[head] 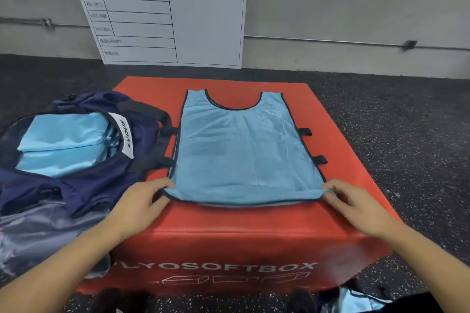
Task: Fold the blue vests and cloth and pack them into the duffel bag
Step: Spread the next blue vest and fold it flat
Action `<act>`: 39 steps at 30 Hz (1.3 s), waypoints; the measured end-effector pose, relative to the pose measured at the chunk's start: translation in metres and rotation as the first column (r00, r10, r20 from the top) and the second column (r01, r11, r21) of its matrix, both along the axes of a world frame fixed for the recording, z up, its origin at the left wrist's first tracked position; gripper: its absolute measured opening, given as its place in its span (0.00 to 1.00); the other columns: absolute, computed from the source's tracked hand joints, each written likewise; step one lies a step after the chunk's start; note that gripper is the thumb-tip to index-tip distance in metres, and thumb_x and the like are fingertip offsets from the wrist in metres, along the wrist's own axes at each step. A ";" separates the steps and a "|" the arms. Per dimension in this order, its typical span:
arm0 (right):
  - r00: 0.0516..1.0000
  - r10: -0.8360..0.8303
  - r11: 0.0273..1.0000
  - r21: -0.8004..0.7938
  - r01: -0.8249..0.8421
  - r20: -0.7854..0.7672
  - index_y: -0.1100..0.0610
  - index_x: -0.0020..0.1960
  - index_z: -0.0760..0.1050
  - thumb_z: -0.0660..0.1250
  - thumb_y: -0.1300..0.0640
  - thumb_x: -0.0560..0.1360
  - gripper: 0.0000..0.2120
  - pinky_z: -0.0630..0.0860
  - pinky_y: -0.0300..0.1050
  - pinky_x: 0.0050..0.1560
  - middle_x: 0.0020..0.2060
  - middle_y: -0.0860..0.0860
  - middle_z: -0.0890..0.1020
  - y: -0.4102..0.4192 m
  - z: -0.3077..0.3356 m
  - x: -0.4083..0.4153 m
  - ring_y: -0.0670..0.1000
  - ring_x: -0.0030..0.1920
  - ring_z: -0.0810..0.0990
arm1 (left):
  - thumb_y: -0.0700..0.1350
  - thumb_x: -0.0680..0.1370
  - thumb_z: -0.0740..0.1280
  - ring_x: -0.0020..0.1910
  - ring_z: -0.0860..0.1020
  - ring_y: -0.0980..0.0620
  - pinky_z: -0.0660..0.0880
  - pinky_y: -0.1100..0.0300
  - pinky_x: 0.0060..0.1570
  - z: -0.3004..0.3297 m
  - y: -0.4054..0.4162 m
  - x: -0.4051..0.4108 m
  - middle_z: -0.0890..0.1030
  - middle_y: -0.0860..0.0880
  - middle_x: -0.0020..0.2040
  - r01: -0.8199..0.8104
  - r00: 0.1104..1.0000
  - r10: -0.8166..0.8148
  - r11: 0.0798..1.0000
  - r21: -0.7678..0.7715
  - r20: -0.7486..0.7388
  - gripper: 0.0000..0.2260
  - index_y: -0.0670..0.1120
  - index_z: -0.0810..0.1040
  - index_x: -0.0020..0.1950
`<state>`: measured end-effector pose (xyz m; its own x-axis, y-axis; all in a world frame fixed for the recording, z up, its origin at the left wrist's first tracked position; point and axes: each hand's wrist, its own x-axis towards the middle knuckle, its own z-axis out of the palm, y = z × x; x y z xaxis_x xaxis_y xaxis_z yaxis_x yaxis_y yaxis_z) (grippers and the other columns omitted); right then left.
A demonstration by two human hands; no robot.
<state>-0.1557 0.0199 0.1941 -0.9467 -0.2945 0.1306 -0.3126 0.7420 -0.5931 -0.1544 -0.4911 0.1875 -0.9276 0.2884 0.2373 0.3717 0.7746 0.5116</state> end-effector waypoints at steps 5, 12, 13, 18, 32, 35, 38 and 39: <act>0.986 -0.061 0.940 -0.323 0.108 0.154 0.54 0.51 0.80 0.68 0.60 0.81 0.03 0.72 0.37 0.44 0.39 0.52 0.82 0.000 0.020 -0.021 0.45 0.41 0.76 | 0.50 0.81 0.67 0.31 0.69 0.58 0.70 0.58 0.38 0.011 0.009 -0.018 0.74 0.52 0.30 -0.043 0.995 0.025 0.980 0.192 0.094 0.10 0.45 0.80 0.45; 0.911 -0.269 0.895 -0.269 0.356 0.312 0.53 0.59 0.78 0.72 0.59 0.79 0.10 0.72 0.35 0.36 0.32 0.50 0.81 0.000 0.006 -0.049 0.44 0.34 0.78 | 0.44 0.79 0.71 0.33 0.77 0.61 0.68 0.73 0.37 0.002 0.017 -0.032 0.81 0.59 0.31 -0.231 0.966 0.192 0.941 0.248 0.174 0.03 0.53 0.80 0.50; 0.905 -0.300 0.895 -0.238 0.376 0.302 0.52 0.58 0.78 0.72 0.58 0.79 0.09 0.72 0.38 0.37 0.34 0.52 0.81 0.002 0.004 -0.050 0.47 0.35 0.78 | 0.44 0.79 0.71 0.35 0.78 0.63 0.68 0.75 0.38 0.003 0.018 -0.033 0.81 0.61 0.32 -0.243 0.962 0.197 0.934 0.262 0.187 0.04 0.53 0.80 0.50; 0.928 -0.272 0.898 -0.279 0.340 0.255 0.49 0.55 0.80 0.65 0.58 0.83 0.06 0.69 0.35 0.36 0.32 0.42 0.79 0.005 0.015 -0.041 0.43 0.34 0.75 | 0.47 0.82 0.66 0.37 0.73 0.55 0.67 0.70 0.37 0.016 0.021 -0.026 0.79 0.43 0.35 -0.173 0.960 0.070 0.908 0.381 0.271 0.05 0.54 0.78 0.57; 0.942 -0.070 0.930 -0.321 0.181 0.329 0.53 0.57 0.86 0.73 0.63 0.77 0.12 0.71 0.24 0.58 0.55 0.40 0.86 -0.014 0.035 -0.036 0.36 0.58 0.80 | 0.44 0.78 0.73 0.35 0.79 0.58 0.72 0.67 0.39 0.031 0.026 -0.017 0.83 0.61 0.36 -0.119 0.959 0.034 0.950 0.290 0.280 0.06 0.55 0.88 0.48; 0.920 -0.032 0.953 -0.267 0.147 0.392 0.49 0.59 0.85 0.74 0.66 0.76 0.16 0.70 0.27 0.63 0.58 0.39 0.84 -0.015 0.029 -0.034 0.36 0.62 0.79 | 0.37 0.77 0.73 0.29 0.69 0.62 0.64 0.73 0.31 0.037 0.033 -0.015 0.76 0.58 0.28 -0.170 0.958 0.042 0.880 0.444 0.284 0.11 0.52 0.87 0.52; 0.908 -0.025 0.942 -0.295 0.162 0.419 0.47 0.63 0.83 0.75 0.67 0.75 0.22 0.68 0.39 0.71 0.62 0.40 0.83 -0.011 0.028 -0.034 0.39 0.66 0.77 | 0.32 0.77 0.71 0.29 0.70 0.63 0.66 0.75 0.32 0.038 0.036 -0.012 0.84 0.52 0.36 -0.199 0.936 0.006 0.834 0.515 0.352 0.15 0.49 0.84 0.57; 0.903 -0.030 0.938 -0.300 0.174 0.429 0.46 0.64 0.82 0.75 0.67 0.74 0.24 0.68 0.41 0.72 0.63 0.40 0.82 -0.010 0.028 -0.034 0.39 0.67 0.76 | 0.31 0.77 0.70 0.26 0.68 0.63 0.65 0.74 0.30 0.035 0.035 -0.011 0.81 0.53 0.33 -0.206 0.929 0.007 0.841 0.501 0.369 0.16 0.49 0.84 0.58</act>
<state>-0.1894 0.0101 0.2224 -0.9573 -0.2027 -0.2063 0.0798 0.5002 -0.8622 -0.1658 -0.4558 0.2220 -0.9942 0.1071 -0.0120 0.0295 0.3770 0.9257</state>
